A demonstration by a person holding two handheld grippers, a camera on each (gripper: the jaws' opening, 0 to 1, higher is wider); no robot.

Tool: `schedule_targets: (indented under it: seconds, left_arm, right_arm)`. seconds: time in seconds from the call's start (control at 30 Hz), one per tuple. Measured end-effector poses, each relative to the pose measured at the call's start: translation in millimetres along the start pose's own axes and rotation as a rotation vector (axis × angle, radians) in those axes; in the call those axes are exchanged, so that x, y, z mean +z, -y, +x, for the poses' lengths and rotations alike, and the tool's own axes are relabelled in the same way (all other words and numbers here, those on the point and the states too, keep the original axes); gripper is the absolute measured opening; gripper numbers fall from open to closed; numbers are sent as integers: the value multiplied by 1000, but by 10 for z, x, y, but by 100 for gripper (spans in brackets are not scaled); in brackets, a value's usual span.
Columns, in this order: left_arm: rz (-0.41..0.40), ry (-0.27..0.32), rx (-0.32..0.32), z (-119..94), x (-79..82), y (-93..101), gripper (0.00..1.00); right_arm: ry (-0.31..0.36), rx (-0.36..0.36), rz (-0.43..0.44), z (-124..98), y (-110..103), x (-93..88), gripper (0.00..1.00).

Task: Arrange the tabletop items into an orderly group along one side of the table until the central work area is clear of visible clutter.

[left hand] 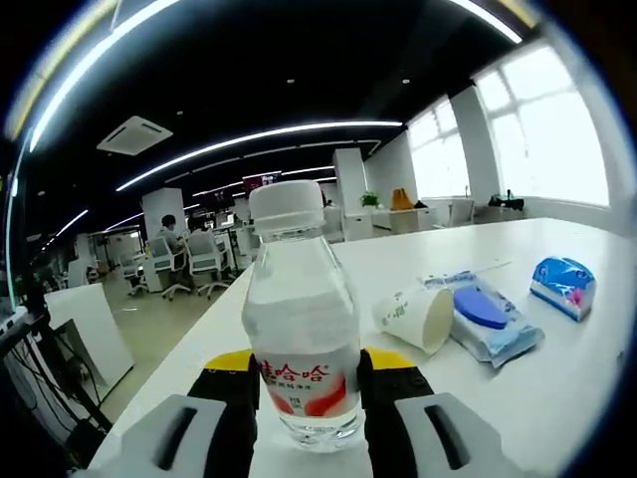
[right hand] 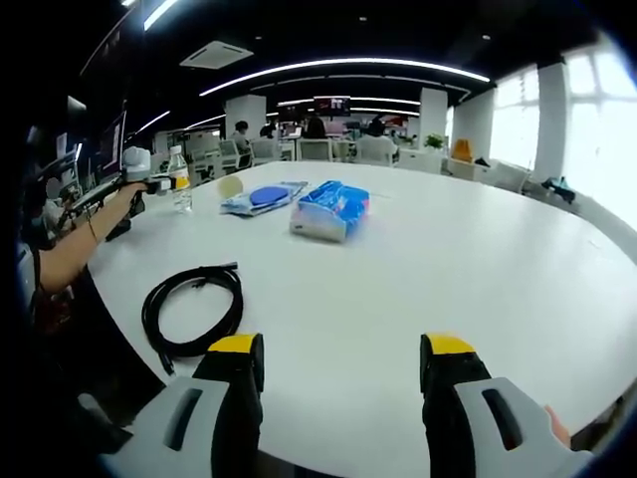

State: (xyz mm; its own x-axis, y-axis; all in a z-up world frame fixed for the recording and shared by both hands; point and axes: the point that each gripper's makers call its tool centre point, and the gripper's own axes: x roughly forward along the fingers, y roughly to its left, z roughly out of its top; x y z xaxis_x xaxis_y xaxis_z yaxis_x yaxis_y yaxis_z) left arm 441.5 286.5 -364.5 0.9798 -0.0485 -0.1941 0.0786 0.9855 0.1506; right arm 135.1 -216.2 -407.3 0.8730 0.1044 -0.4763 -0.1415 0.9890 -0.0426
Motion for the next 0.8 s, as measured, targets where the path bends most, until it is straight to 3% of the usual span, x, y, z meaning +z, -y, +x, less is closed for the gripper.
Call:
schedule_targets:
  seconds: [0.8]
  left_arm:
    - [10,1,-20,41,33,190,39]
  right_arm:
    - [2,6,10,11,31,-21,61]
